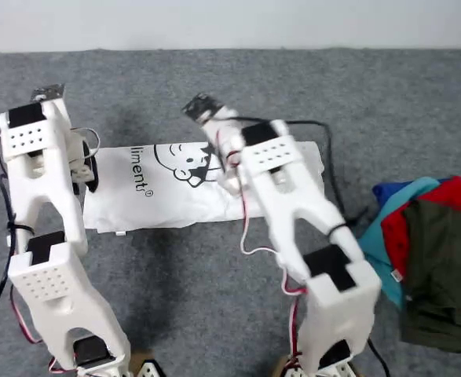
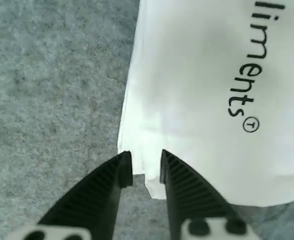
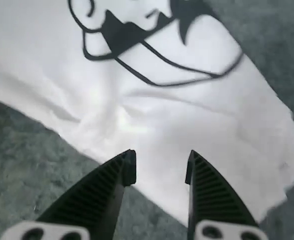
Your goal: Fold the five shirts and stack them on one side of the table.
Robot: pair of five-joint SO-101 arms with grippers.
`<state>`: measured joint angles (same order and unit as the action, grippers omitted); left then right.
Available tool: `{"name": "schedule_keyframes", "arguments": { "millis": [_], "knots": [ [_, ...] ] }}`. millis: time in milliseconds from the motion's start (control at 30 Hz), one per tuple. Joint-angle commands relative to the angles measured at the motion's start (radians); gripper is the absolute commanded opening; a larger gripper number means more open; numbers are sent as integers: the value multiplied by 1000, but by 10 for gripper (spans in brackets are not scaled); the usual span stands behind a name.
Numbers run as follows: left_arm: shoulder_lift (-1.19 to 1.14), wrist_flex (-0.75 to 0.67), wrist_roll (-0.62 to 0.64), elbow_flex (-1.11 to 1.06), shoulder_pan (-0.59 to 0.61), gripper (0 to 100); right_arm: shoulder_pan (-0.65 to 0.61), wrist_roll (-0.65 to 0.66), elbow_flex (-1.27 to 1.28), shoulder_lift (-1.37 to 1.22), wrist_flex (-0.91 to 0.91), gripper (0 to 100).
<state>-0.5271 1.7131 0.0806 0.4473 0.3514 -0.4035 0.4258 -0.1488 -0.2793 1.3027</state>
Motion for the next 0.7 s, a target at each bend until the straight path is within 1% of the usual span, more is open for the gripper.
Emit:
{"name": "schedule_keyframes", "arguments": {
  "millis": [0, 100, 200, 333, 400, 500, 567, 667],
  "knots": [
    [28, 3, 23, 44, 11, 145, 45, -3, -40, 119, 77, 177],
    [-35, 3, 23, 48, 11, 173, 71, -6, -40, 140, 117, 177],
    [-137, 3, 23, 74, 28, 174, 91, -6, -38, 145, 136, 177],
    [-279, 12, 23, 255, 106, 177, 108, -6, -38, 142, 139, 177],
    [-356, 41, 18, 337, 130, 178, 108, -8, -38, 147, 139, 177],
    [-448, 43, 20, 358, 120, 174, 102, -8, -38, 148, 139, 177],
    [-489, 43, 20, 348, 89, 173, 102, -8, -38, 147, 139, 177],
    [-505, 43, 23, 355, 52, 172, 107, -8, -38, 142, 139, 177]
  ]
}}
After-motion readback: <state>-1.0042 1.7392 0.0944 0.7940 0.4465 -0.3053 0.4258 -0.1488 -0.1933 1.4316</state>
